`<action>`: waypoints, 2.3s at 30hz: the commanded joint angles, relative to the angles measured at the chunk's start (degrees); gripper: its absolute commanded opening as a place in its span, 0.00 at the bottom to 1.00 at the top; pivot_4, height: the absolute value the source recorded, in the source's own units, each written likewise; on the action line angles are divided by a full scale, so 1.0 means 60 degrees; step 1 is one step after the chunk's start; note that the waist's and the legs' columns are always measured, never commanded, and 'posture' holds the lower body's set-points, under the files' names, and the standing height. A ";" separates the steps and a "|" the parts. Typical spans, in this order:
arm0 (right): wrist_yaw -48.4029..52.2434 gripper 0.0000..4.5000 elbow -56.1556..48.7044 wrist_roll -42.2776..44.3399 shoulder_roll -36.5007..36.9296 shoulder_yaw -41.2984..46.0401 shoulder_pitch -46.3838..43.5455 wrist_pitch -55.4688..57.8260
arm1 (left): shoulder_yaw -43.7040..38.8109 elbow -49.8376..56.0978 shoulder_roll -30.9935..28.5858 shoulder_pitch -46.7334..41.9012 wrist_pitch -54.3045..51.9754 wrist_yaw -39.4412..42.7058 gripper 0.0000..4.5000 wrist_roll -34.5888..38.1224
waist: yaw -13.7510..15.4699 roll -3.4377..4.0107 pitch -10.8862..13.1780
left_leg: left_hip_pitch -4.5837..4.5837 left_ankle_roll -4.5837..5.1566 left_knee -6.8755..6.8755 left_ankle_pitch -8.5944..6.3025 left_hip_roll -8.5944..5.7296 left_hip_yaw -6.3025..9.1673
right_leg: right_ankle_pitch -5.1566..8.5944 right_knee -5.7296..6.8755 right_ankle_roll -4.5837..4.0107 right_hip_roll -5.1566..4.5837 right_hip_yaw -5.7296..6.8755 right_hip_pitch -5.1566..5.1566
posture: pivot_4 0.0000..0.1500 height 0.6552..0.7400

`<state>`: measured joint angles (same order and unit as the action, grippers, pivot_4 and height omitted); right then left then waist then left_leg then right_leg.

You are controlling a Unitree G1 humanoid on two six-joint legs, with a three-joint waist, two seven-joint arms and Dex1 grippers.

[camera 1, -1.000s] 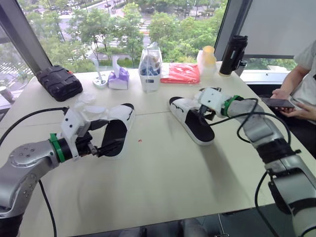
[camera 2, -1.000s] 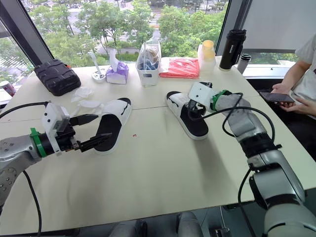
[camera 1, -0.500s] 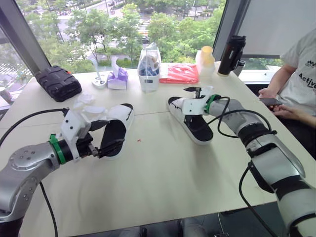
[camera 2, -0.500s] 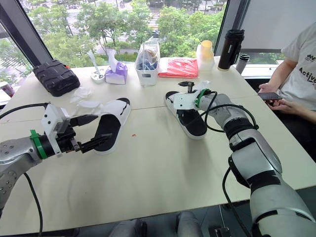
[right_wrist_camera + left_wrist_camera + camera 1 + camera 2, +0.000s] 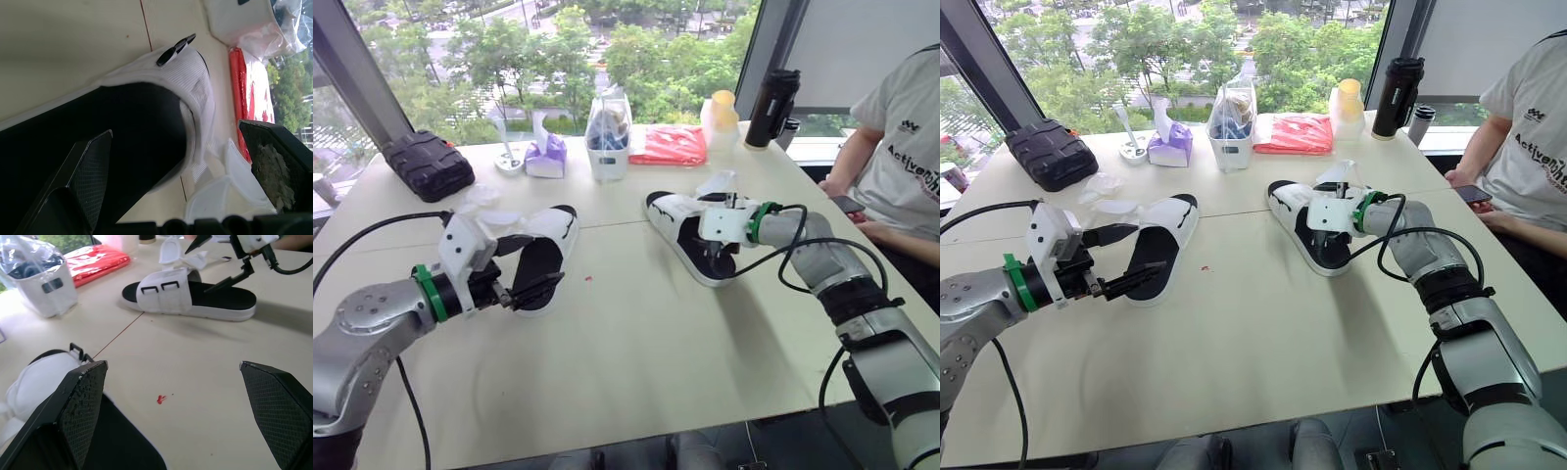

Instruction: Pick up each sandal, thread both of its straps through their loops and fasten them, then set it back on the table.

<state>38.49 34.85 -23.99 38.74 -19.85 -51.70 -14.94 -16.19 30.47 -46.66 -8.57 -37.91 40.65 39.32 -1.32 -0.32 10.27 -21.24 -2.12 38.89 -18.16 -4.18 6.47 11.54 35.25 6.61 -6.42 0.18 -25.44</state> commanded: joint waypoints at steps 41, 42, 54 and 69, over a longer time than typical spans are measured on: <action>-1.1107 0.02 0.1524 -0.7185 0.1212 -0.3718 -0.3791 -1.0414 | 0.0202 -0.0700 0.0002 -0.0517 0.0679 0.0488 1.00 -0.0522 | -0.0264 0.0004 0.0004 | -0.0011 -0.0048 -0.0117 0.0027 0.0000 -0.0052 | 0.0001 0.0001 -0.0003 0.0026 -0.0067 -0.0099 | 1.00 1.00; -1.1429 0.02 0.1139 -0.7492 0.1332 -0.3757 -0.3665 -1.0765 | 0.0261 -0.0805 0.0008 -0.0640 0.0730 0.0540 1.00 -0.0569 | -0.0260 0.0005 0.0004 | -0.0009 -0.0051 -0.0118 0.0029 0.0006 -0.0065 | 0.0001 0.0003 -0.0003 0.0035 -0.0074 -0.0100 | 1.00 1.00; -1.3913 0.02 -0.0628 -0.9990 0.1205 -0.5077 -0.3320 -1.1370 | 0.0548 -0.0992 0.0119 -0.1129 0.0724 0.0718 1.00 -0.0636 | -0.0221 0.0002 0.0005 | -0.0001 -0.0062 -0.0126 0.0037 0.0029 -0.0202 | -0.0009 0.0041 -0.0016 0.0073 -0.0201 -0.0169 | 1.00 1.00; -1.4837 0.22 0.0733 -1.0833 0.0203 -0.6802 -0.3795 -1.0533 | 0.0626 -0.0589 0.0263 -0.0961 0.0632 0.0574 1.00 -0.0602 | -0.0223 -0.0001 0.0003 | 0.0013 -0.0062 -0.0127 0.0037 0.0046 -0.0229 | -0.0023 0.0039 -0.0037 0.0090 -0.0225 -0.0169 | 1.00 1.00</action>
<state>-50.57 38.76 -89.96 40.20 -60.61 -72.69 -77.63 -12.09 25.12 -44.91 -14.08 -34.54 43.98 35.56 -2.66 -0.33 10.29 -21.16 -2.49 38.13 -17.94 -3.90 5.09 11.40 35.48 6.38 -5.88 -1.17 -26.45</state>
